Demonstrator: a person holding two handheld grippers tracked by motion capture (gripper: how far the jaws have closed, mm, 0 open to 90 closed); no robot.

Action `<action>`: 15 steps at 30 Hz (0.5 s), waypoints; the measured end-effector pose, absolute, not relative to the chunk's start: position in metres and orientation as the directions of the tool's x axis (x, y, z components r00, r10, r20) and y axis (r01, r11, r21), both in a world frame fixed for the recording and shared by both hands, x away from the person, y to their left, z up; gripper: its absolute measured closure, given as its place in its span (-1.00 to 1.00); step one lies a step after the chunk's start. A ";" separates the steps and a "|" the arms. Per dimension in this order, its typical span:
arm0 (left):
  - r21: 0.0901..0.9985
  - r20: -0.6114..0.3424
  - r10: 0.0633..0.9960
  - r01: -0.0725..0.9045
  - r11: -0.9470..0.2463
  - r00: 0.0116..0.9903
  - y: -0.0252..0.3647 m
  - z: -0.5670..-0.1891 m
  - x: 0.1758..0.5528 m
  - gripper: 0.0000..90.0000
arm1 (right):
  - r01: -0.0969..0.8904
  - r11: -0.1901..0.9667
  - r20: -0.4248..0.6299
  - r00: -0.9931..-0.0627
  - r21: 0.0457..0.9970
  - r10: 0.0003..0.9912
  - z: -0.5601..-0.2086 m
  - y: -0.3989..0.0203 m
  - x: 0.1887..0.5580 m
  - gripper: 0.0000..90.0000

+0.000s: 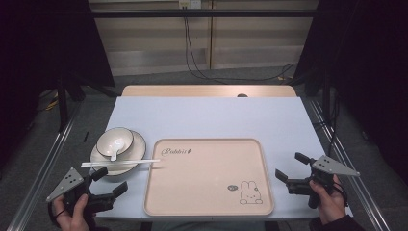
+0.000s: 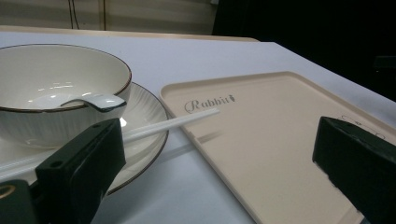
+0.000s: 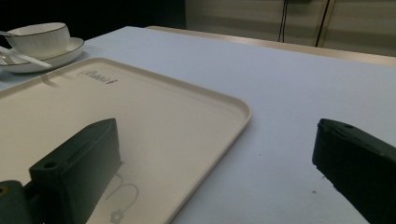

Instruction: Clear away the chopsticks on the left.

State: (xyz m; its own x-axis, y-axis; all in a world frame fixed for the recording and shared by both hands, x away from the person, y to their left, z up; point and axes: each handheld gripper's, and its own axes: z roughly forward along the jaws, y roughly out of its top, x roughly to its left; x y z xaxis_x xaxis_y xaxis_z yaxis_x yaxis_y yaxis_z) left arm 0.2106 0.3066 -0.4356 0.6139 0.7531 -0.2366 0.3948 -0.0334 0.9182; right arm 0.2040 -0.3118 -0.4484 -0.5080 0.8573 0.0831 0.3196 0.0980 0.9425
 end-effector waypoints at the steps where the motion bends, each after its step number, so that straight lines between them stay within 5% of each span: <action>1: 0.919 -0.238 0.752 0.394 -0.032 0.615 0.307 -0.436 0.211 -0.95 | 0.319 0.100 0.079 -0.502 0.942 0.861 -0.448 -0.312 0.204 -0.98; 15: 0.932 -0.243 0.735 0.362 -0.003 0.633 0.309 -0.436 0.207 -0.94 | 0.310 0.090 0.089 -0.519 0.946 0.850 -0.447 -0.312 0.203 -0.98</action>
